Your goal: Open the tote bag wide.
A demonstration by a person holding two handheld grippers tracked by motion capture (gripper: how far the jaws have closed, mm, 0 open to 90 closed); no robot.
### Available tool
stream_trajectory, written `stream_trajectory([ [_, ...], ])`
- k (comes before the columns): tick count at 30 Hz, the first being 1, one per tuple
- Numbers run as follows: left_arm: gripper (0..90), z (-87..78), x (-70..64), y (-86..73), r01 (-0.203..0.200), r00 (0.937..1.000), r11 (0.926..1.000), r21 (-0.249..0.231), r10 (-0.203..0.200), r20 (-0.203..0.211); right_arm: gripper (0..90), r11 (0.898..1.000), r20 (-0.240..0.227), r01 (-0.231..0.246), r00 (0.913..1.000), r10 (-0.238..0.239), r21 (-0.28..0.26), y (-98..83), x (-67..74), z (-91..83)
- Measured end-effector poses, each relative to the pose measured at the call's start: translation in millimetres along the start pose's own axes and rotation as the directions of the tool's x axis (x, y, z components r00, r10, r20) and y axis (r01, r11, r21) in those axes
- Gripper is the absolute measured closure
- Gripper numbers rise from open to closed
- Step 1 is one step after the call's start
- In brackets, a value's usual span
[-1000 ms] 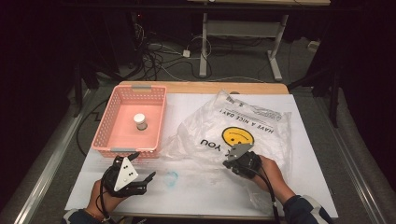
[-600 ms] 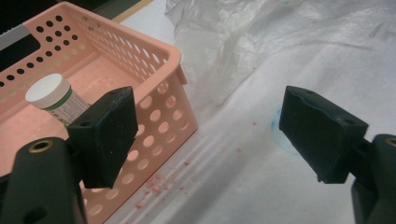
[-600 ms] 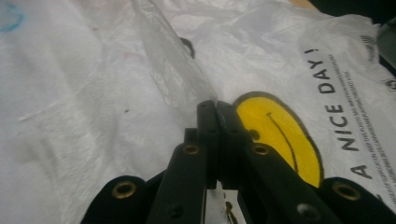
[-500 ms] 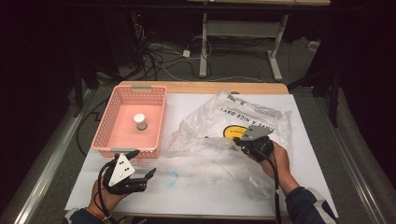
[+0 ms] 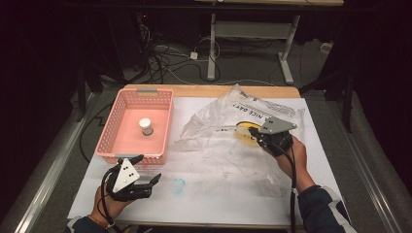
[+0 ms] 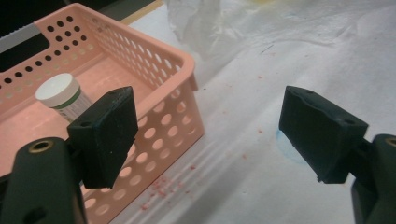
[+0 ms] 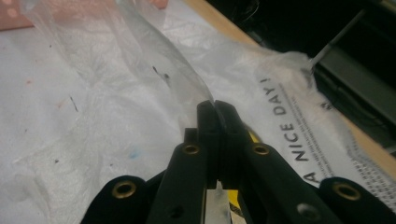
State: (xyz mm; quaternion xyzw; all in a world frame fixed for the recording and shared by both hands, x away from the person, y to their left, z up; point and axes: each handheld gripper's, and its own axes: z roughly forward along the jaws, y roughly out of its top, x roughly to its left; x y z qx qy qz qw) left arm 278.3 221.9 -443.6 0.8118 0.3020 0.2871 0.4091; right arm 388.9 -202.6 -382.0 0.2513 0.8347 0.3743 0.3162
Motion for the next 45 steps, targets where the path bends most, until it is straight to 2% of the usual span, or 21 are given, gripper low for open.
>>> stream_trajectory([
  [5,18.9,-3.2,8.7,4.2,0.009,0.9992,0.9999,-0.004,-0.009,-0.038,90.0,0.996,0.060,0.002,0.9982,0.003,-0.090,13.5,-2.4,-17.3],
  [6,18.9,-5.9,14.2,7.2,0.032,0.9981,0.9995,-0.007,-0.032,-0.052,90.0,0.994,0.077,0.007,0.9971,0.001,-0.106,15.9,-2.2,-19.5],
  [8,18.9,-8.1,20.3,11.0,0.041,0.9970,0.9992,-0.003,-0.041,-0.065,90.0,0.991,0.100,0.015,0.9950,-0.002,-0.132,20.0,-0.9,-22.5],
  [12,18.9,-12.3,28.9,17.8,0.046,0.9960,0.9990,-0.003,-0.046,-0.076,90.0,0.986,0.121,0.025,0.9926,-0.005,-0.163,25.5,1.1,-25.3],
  [17,18.9,-16.0,45.5,37.5,0.034,0.9946,0.9994,0.006,-0.033,-0.098,90.0,0.983,0.130,0.022,0.9915,0.002,-0.183,28.9,1.6,-26.1],
  [19,18.9,-13.1,54.2,46.7,0.022,0.9950,0.9997,0.011,-0.021,-0.097,90.0,0.982,0.134,0.024,0.9910,0.001,-0.187,29.4,1.0,-26.4],
  [21,18.8,-7.1,63.3,54.1,0.038,0.9952,0.9985,0.040,-0.034,-0.092,90.0,0.980,0.136,0.019,0.9906,0.009,-0.198,30.2,-0.3,-27.4],
  [23,18.8,2.9,73.7,60.4,0.031,0.9969,0.9969,0.073,-0.026,-0.075,90.0,0.979,0.136,0.014,0.9906,0.014,-0.203,31.1,-2.2,-27.7],
  [27,18.5,30.1,95.6,68.5,0.024,0.9971,0.9819,0.188,-0.010,-0.075,90.0,0.980,0.126,0.009,0.9919,0.017,-0.200,30.7,-2.8,-25.7],
  [28,18.4,45.4,107.6,69.3,0.041,0.9972,0.9696,0.241,-0.024,-0.071,90.0,0.980,0.121,0.007,0.9925,0.017,-0.200,30.6,-2.7,-25.2],
  [29,18.5,53.0,113.4,69.1,0.061,0.9967,0.9614,0.268,-0.045,-0.067,90.0,0.980,0.119,0.007,0.9927,0.017,-0.199,30.6,-2.4,-24.8],
  [30,18.5,53.0,113.4,69.1,0.061,0.9967,0.9614,0.268,-0.045,-0.067,90.0,0.980,0.116,0.007,0.9931,0.016,-0.198,30.6,-1.8,-24.4],
  [31,18.5,68.5,122.4,68.5,0.069,0.9964,0.9473,0.313,-0.050,-0.069,90.0,0.981,0.112,0.009,0.9936,0.013,-0.195,30.5,-1.3,-23.8],
  [32,18.4,68.5,122.4,68.5,0.069,0.9964,0.9473,0.313,-0.050,-0.069,90.0,0.981,0.112,0.009,0.9936,0.013,-0.195,30.5,-1.3,-23.8],
  [34,18.5,82.8,130.5,67.8,0.092,0.9951,0.9352,0.342,-0.074,-0.065,90.0,0.983,0.101,0.014,0.9949,0.005,-0.184,29.9,0.9,-21.3],
  [35,18.5,89.5,133.3,67.5,0.086,0.9951,0.9287,0.361,-0.063,-0.077,90.0,0.983,0.101,0.014,0.9949,0.005,-0.184,29.9,0.9,-21.3],
  [38,22.3,106.2,142.9,65.9,0.120,0.9923,0.9108,0.395,-0.097,-0.078,90.0,0.984,0.091,0.010,0.9958,0.006,-0.177,28.6,1.9,-19.4],
  [42,36.6,120.3,151.9,61.9,0.139,0.9904,0.8870,0.440,-0.126,-0.058,90.0,0.984,0.084,0.007,0.9965,0.008,-0.175,26.6,0.8,-20.2],
  [43,38.6,122.1,153.8,60.2,0.149,0.9887,0.8841,0.443,-0.141,-0.050,90.0,0.984,0.082,0.005,0.9966,0.010,-0.177,26.2,0.5,-20.6],
  [44,39.6,124.9,156.7,57.0,0.157,0.9872,0.8753,0.458,-0.152,-0.046,90.0,0.984,0.083,0.005,0.9965,0.009,-0.177,25.9,0.1,-21.0],
  [45,40.8,124.9,156.7,57.0,0.157,0.9872,0.8753,0.458,-0.152,-0.046,90.0,0.984,0.083,0.005,0.9965,0.009,-0.177,25.9,0.1,-21.0],
])
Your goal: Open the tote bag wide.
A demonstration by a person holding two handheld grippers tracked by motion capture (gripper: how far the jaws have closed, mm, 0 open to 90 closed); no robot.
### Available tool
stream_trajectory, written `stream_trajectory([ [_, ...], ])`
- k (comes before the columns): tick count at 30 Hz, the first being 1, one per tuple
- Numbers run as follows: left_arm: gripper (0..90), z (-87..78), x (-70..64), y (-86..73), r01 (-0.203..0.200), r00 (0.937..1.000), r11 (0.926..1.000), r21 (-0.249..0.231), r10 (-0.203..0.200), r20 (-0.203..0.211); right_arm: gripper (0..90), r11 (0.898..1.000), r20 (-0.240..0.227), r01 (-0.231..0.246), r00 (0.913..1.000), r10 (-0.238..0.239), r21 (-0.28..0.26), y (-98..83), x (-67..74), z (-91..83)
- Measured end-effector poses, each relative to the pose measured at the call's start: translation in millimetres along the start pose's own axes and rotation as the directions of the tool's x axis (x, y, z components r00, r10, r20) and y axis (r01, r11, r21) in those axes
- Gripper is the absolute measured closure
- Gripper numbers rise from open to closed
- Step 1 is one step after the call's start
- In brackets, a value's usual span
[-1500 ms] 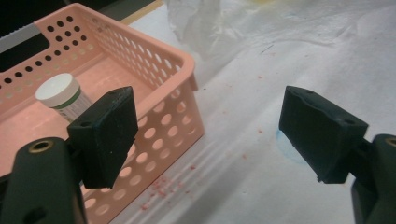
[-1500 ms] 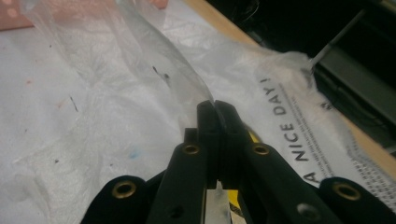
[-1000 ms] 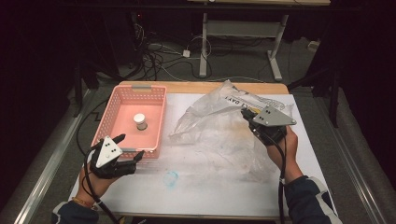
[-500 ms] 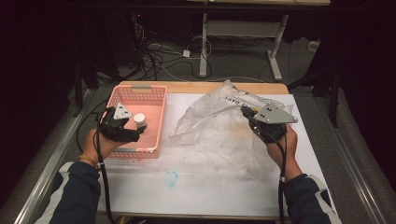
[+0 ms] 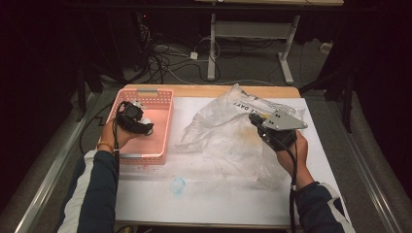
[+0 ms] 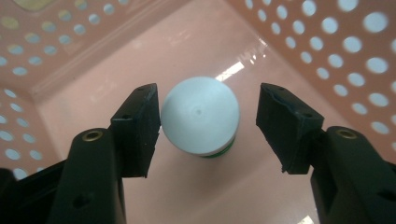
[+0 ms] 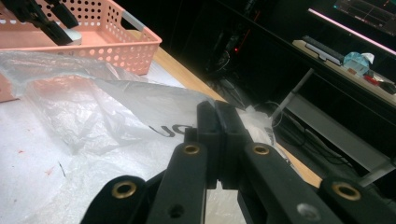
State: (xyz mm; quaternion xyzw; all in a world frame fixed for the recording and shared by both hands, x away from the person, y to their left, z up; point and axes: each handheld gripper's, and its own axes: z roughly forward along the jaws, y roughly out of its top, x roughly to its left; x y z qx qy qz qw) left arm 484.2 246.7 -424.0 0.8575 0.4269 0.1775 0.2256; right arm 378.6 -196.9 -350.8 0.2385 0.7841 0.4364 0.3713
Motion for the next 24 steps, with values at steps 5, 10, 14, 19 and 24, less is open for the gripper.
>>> stream_trajectory([
  [5,44.7,6.4,2.8,-1.7,0.013,0.9999,0.9994,0.032,-0.013,0.001,90.0,1.000,-0.002,-0.004,1.0000,0.004,-0.001,-0.5,-0.9,-1.0],
  [10,45.4,10.5,3.4,-1.4,0.005,1.0000,0.9992,0.039,-0.005,-0.005,90.0,1.000,-0.006,-0.005,1.0000,0.005,0.000,-0.5,-0.2,-1.2],
  [14,46.2,15.9,3.0,-0.3,-0.003,1.0000,0.9984,0.056,0.003,-0.003,90.0,1.000,-0.014,-0.006,0.9999,0.006,0.006,-1.6,0.5,-0.6],
  [19,47.7,15.5,3.6,-0.5,-0.009,0.9999,0.9988,0.048,0.008,0.005,90.0,1.000,-0.020,-0.006,0.9998,0.006,0.010,-3.3,0.9,0.4],
  [24,48.0,13.5,1.4,0.3,-0.032,0.9995,0.9975,0.063,0.032,-0.007,90.0,1.000,-0.023,-0.008,0.9997,0.008,0.012,-3.9,0.8,1.7],
])
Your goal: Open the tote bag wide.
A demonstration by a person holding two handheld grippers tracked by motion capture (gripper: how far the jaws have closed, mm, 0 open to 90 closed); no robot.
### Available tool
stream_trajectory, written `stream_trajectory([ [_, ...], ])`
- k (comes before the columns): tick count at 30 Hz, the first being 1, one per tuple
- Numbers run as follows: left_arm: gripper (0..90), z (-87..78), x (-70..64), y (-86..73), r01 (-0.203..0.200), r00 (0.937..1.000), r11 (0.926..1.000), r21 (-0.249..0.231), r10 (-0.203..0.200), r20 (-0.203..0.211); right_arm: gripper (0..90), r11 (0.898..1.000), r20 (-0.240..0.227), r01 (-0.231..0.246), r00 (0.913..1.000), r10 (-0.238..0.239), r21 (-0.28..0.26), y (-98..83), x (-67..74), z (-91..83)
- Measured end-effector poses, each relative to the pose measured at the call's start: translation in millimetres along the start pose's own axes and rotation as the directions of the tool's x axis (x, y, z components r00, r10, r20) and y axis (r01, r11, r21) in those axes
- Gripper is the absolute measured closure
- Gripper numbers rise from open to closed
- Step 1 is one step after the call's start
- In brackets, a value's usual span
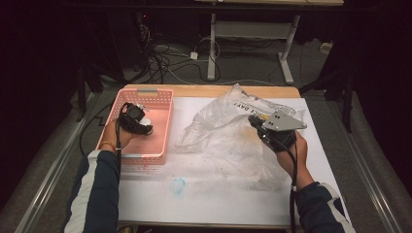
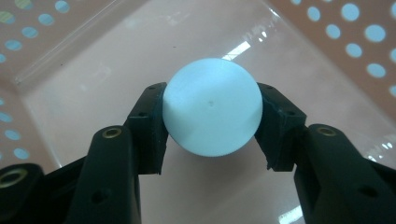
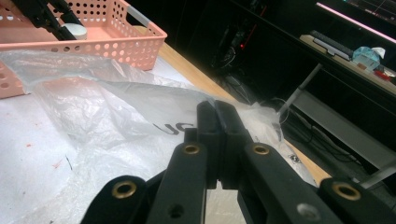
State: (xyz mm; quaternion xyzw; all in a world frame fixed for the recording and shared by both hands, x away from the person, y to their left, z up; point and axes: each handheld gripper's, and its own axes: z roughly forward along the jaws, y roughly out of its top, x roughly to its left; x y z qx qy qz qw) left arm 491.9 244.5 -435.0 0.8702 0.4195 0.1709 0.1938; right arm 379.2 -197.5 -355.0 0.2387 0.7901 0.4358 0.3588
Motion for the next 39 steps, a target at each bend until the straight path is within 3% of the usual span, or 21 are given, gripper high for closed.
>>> stream_trajectory([
  [6,48.1,-16.9,-2.1,-1.1,-0.023,0.9993,0.9983,-0.053,0.022,-0.030,90.0,1.000,0.000,-0.001,1.0000,0.001,-0.002,0.4,0.5,0.5],
  [9,48.1,-31.6,-3.7,-4.7,-0.016,0.9996,0.9929,-0.118,0.013,-0.026,90.0,1.000,-0.001,-0.008,1.0000,0.008,-0.003,0.5,-0.2,0.9],
  [11,48.1,-44.4,-9.0,-10.5,-0.025,0.9995,0.9826,-0.184,0.021,-0.025,90.0,1.000,0.000,-0.011,0.9999,0.011,-0.005,0.7,-0.7,1.1],
  [20,48.2,-52.4,-21.4,-26.6,-0.031,0.9993,0.9628,-0.268,0.024,-0.029,90.0,1.000,-0.001,-0.007,1.0000,0.007,0.002,2.3,2.7,6.6],
  [23,48.2,-61.3,-25.2,-28.9,-0.032,0.9993,0.9477,-0.318,0.024,-0.028,90.0,1.000,0.002,-0.013,0.9999,0.013,0.004,1.5,2.6,7.0],
  [29,48.3,-73.2,-32.2,-30.4,-0.051,0.9987,0.9260,-0.374,0.050,-0.014,90.0,1.000,0.009,-0.027,0.9996,0.027,0.004,0.1,2.8,8.4],
  [34,48.3,-78.1,-36.6,-31.0,-0.061,0.9981,0.9155,-0.398,0.060,-0.015,90.0,1.000,0.008,-0.028,0.9996,0.028,0.004,-0.5,4.5,10.4],
  [35,48.3,-80.4,-38.8,-31.4,-0.064,0.9979,0.9097,-0.410,0.064,-0.012,90.0,1.000,0.007,-0.028,0.9996,0.028,0.008,-0.8,4.9,11.1],
  [36,48.3,-80.4,-38.8,-31.4,-0.064,0.9979,0.9097,-0.410,0.064,-0.012,90.0,1.000,0.008,-0.028,0.9996,0.028,0.010,-0.9,4.9,11.3],
  [37,48.3,-81.5,-39.4,-31.2,-0.076,0.9970,0.9032,-0.422,0.074,-0.021,90.0,1.000,0.008,-0.028,0.9996,0.028,0.010,-0.9,4.9,11.3],
  [39,48.3,-84.4,-41.7,-31.4,-0.080,0.9967,0.8979,-0.433,0.078,-0.022,90.0,1.000,0.011,-0.023,0.9997,0.023,0.007,-0.7,4.2,10.9],
])
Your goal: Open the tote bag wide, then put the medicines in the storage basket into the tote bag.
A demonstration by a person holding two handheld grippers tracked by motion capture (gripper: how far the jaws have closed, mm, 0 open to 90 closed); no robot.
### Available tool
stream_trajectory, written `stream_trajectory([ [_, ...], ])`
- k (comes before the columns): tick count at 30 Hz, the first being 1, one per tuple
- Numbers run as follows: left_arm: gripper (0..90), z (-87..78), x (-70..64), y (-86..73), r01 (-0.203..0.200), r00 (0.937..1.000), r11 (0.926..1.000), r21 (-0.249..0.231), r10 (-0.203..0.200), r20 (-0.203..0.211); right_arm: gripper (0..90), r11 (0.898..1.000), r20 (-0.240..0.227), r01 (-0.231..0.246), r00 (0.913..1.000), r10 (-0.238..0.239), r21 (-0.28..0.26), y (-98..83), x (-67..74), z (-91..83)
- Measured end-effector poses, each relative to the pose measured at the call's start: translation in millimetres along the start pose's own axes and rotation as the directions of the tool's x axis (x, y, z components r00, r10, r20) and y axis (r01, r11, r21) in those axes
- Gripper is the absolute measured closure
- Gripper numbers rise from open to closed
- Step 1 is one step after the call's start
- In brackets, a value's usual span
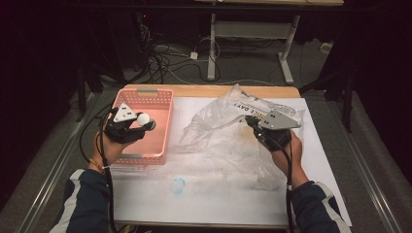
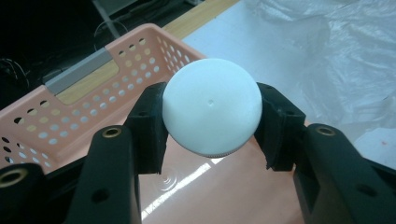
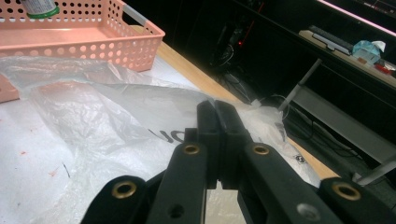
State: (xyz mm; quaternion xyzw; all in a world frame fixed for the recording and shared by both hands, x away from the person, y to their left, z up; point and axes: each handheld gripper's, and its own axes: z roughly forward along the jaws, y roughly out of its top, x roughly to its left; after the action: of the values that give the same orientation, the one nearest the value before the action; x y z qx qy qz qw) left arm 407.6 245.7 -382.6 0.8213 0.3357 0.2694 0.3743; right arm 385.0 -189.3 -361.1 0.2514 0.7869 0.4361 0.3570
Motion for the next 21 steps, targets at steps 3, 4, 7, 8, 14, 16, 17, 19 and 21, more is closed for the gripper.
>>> stream_trajectory([
  [3,48.3,-5.2,-4.7,2.0,-0.006,1.0000,0.9998,-0.021,0.006,-0.001,90.0,1.000,0.003,0.000,1.0000,0.000,-0.003,0.4,0.2,-1.0],
  [4,48.3,-7.5,-7.8,2.6,-0.003,1.0000,0.9997,-0.022,0.003,0.002,90.0,1.000,0.005,0.001,1.0000,-0.001,-0.005,0.8,0.3,-1.5],
  [7,48.3,-15.0,-17.1,5.9,-0.025,0.9996,0.9987,-0.043,0.026,0.011,90.0,1.000,0.014,-0.007,0.9999,0.007,-0.017,3.7,1.2,-3.4],
  [8,48.3,-17.8,-20.5,7.1,-0.035,0.9993,0.9983,-0.047,0.035,0.012,90.0,1.000,0.018,-0.009,0.9998,0.009,-0.022,5.2,1.6,-4.1],
  [14,48.3,-35.3,-36.5,10.0,-0.050,0.9980,0.9938,-0.099,0.054,0.034,90.0,1.000,0.040,-0.001,0.9992,0.002,-0.030,13.5,3.5,-4.6],
  [16,48.3,-40.2,-43.5,10.7,-0.058,0.9971,0.9916,-0.116,0.063,0.041,90.0,0.999,0.043,-0.005,0.9991,0.007,-0.035,15.2,3.4,-4.6],
  [17,48.3,-43.1,-47.0,11.3,-0.068,0.9965,0.9901,-0.123,0.073,0.040,90.0,0.999,0.046,-0.005,0.9989,0.007,-0.038,17.2,3.4,-4.5],
  [19,48.3,-49.1,-53.3,12.5,-0.067,0.9955,0.9863,-0.151,0.076,0.057,90.0,0.999,0.050,-0.005,0.9987,0.007,-0.039,21.3,4.1,-3.8],
  [21,48.2,-54.3,-60.1,14.5,-0.075,0.9950,0.9819,-0.174,0.085,0.052,90.0,1.000,0.052,-0.003,0.9986,0.004,-0.031,25.8,4.7,-1.8],
])
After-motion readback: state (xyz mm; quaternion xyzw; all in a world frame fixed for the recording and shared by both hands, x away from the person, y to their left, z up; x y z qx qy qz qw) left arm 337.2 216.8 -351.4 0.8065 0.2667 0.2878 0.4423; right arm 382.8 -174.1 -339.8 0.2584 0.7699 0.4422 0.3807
